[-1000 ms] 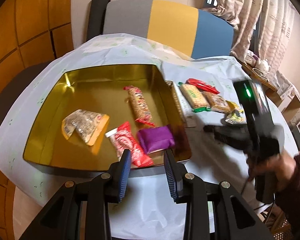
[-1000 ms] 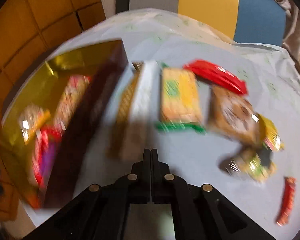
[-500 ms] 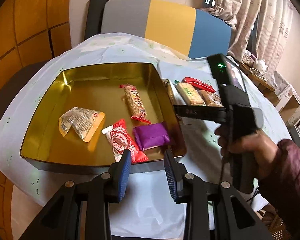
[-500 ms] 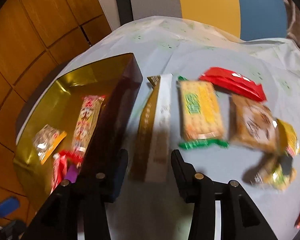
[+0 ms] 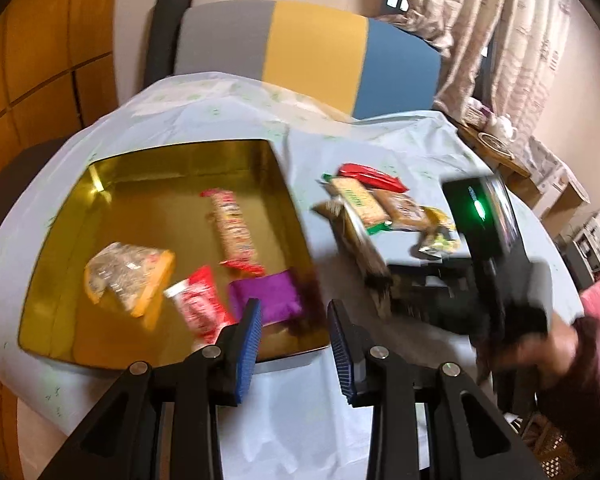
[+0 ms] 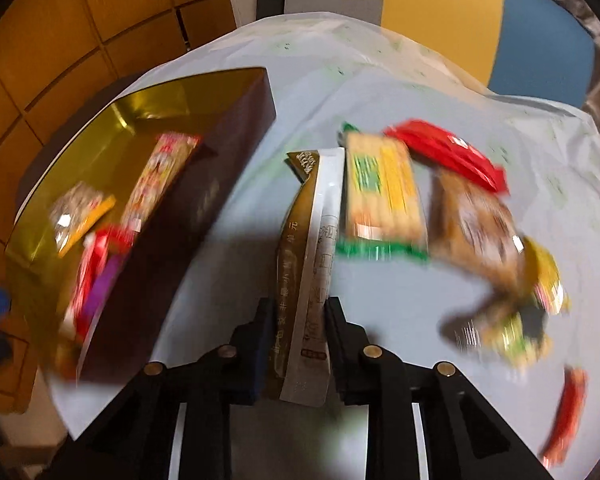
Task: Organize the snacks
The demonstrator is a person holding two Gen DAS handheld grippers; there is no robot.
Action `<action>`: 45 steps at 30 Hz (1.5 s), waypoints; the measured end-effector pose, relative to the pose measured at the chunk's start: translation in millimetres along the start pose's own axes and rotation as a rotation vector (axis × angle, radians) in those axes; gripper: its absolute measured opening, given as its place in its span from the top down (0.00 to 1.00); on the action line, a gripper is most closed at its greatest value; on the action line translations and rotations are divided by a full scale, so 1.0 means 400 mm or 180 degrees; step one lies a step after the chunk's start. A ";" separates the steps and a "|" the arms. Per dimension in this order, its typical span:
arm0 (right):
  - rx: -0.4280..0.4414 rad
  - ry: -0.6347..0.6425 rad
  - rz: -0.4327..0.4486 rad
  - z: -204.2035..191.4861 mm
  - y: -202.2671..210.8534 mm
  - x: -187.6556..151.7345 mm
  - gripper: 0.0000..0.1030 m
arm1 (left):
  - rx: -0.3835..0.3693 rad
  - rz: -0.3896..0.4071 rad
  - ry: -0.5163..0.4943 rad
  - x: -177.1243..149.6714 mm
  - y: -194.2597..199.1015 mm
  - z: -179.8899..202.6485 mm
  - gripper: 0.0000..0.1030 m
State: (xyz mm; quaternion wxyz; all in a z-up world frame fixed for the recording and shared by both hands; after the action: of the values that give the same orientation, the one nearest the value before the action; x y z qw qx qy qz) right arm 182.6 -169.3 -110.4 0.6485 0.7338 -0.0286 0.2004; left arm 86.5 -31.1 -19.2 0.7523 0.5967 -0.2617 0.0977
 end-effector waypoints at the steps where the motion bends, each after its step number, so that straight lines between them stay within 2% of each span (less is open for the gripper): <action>1: 0.0007 -0.0017 -0.0010 0.005 0.006 -0.024 0.75 | -0.0037 -0.0032 -0.0050 0.004 -0.006 0.018 0.67; 3: 0.0100 -0.0079 -0.0029 0.010 0.018 -0.070 0.74 | -0.0122 -0.0083 -0.0140 0.007 -0.019 0.050 0.67; 5: 0.0117 -0.0111 -0.0022 0.009 0.032 -0.121 0.65 | -0.0231 -0.0214 -0.0195 0.008 -0.041 0.082 0.67; 7: 0.0161 -0.0173 0.0021 0.009 0.048 -0.167 0.62 | -0.0348 -0.0329 -0.0226 0.011 -0.064 0.114 0.67; 9: 0.0262 -0.0284 0.0080 0.025 0.065 -0.204 0.57 | -0.0360 -0.0409 -0.0283 0.015 -0.085 0.148 0.67; 11: 0.0314 -0.0403 0.0175 0.048 0.090 -0.245 0.45 | -0.0354 -0.0478 -0.0315 0.023 -0.108 0.178 0.67; 14: 0.0359 -0.0645 0.0363 0.090 0.133 -0.301 0.44 | -0.0361 -0.0582 -0.0338 0.028 -0.142 0.218 0.67; 17: 0.0235 -0.0865 0.0471 0.148 0.177 -0.365 0.42 | -0.0303 -0.0696 -0.0325 0.043 -0.188 0.252 0.67; 19: 0.0184 -0.0998 0.0491 0.177 0.185 -0.391 0.42 | -0.0221 -0.0757 -0.0294 0.052 -0.218 0.263 0.60; 21: 0.0181 -0.1115 0.0504 0.197 0.187 -0.415 0.42 | -0.0067 -0.0892 -0.0153 0.058 -0.258 0.266 0.57; 22: 0.0180 -0.1172 0.0512 0.204 0.186 -0.424 0.42 | -0.0079 -0.0938 -0.0113 0.061 -0.270 0.267 0.55; 24: 0.0163 -0.1261 0.0541 0.215 0.184 -0.444 0.42 | 0.0048 -0.0971 0.0043 0.065 -0.297 0.258 0.55; 26: 0.0165 -0.1332 0.0553 0.234 0.187 -0.458 0.42 | 0.0027 -0.1008 0.0109 0.066 -0.317 0.257 0.54; 28: 0.0182 -0.1408 0.0555 0.251 0.189 -0.473 0.42 | 0.0109 -0.0933 0.0116 0.071 -0.319 0.263 0.54; 32: 0.0175 -0.1492 0.0543 0.265 0.186 -0.491 0.42 | 0.0116 -0.0902 0.0254 0.082 -0.324 0.259 0.54; 37: 0.0153 -0.1506 0.0557 0.267 0.189 -0.499 0.42 | 0.0192 -0.0808 0.0082 0.074 -0.332 0.270 0.54; 41: 0.0146 -0.1556 0.0598 0.283 0.205 -0.496 0.42 | 0.0187 -0.0607 -0.0177 0.047 -0.311 0.264 0.65; 45: 0.0053 -0.1693 0.0679 0.344 0.234 -0.476 0.42 | 0.0072 -0.0494 -0.0366 0.018 -0.274 0.255 0.72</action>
State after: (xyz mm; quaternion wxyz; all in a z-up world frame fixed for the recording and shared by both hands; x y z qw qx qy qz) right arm 15.0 -358.0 -96.0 0.5874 0.7588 -0.2731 0.0682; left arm 114.7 -158.7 -92.8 0.7345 0.6283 -0.2562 0.0076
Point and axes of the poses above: each gripper's, at about its wrist camera, not at the fingertips, and y roughly against the way its jaws point, z to its right, x to its top, the point moved 2 cm from there along -y, roughly the way its jaws point, and after that the axes turned 9 degrees about -z, right-handed, at the moved point
